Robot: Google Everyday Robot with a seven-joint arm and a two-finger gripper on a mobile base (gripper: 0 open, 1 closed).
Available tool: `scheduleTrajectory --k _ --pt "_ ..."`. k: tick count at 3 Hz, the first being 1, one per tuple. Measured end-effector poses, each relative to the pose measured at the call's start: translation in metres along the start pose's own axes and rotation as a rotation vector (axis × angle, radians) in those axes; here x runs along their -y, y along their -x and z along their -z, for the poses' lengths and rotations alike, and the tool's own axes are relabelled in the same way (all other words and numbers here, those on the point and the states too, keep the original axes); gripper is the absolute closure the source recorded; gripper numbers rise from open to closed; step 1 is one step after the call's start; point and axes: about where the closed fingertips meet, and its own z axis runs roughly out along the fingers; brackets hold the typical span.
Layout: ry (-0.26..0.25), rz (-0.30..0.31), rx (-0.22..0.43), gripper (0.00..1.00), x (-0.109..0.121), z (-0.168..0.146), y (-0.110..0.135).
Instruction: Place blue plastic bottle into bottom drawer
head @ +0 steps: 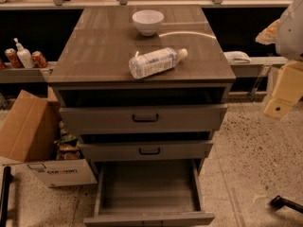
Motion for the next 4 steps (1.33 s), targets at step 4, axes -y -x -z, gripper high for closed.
scheduleTrajectory --k 4 --pt "0.02 0.229 0.127 0.0 0.074 -0.064 0.095"
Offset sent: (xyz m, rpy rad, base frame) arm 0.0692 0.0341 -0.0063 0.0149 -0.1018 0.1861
